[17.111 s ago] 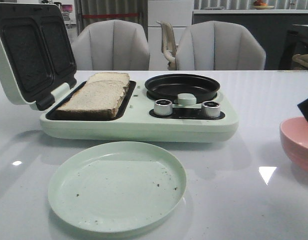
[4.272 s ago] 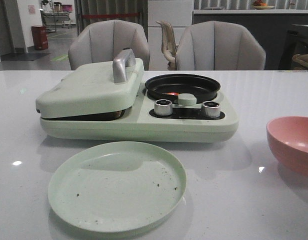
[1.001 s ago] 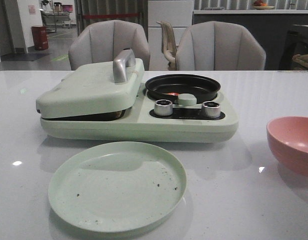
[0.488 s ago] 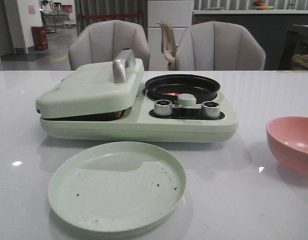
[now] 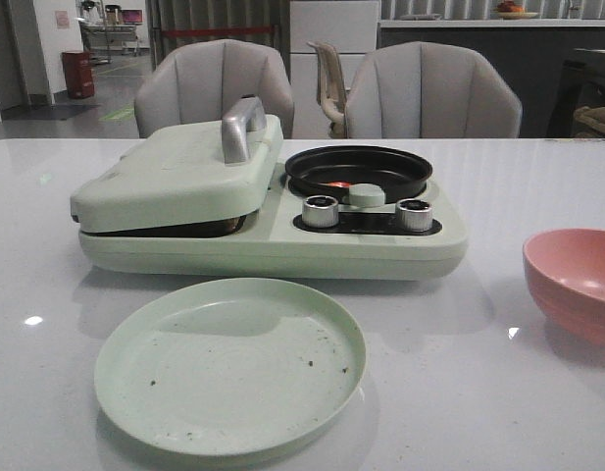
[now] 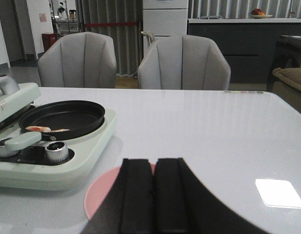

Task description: Make breakfast with bread and shrimp

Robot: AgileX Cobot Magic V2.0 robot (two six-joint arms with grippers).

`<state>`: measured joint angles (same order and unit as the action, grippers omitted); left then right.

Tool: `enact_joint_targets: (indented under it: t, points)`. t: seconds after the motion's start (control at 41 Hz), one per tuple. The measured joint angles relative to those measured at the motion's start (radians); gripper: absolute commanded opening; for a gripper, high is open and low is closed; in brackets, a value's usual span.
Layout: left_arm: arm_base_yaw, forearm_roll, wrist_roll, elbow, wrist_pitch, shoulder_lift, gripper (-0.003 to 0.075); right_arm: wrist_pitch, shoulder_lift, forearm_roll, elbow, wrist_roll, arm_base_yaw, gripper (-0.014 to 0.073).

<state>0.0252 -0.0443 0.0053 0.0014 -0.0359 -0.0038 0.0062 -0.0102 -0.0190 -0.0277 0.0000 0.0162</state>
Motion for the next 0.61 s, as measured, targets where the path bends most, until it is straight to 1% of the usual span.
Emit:
enact_joint_targets:
  t: [0.195,0.391,0.61]
  points:
    - [0.0,0.0,0.0,0.0,0.0,0.0,0.0101,-0.02,0.0,0.0,0.0,0.0,-0.005,0.0036]
    - [0.0,0.0,0.0,0.0,0.0,0.0,0.0101,-0.021,0.0,0.0,0.0,0.0,-0.037,0.0036]
    - [0.0,0.0,0.0,0.0,0.0,0.0,0.0101,-0.021,0.0,0.0,0.0,0.0,-0.037,0.0036]
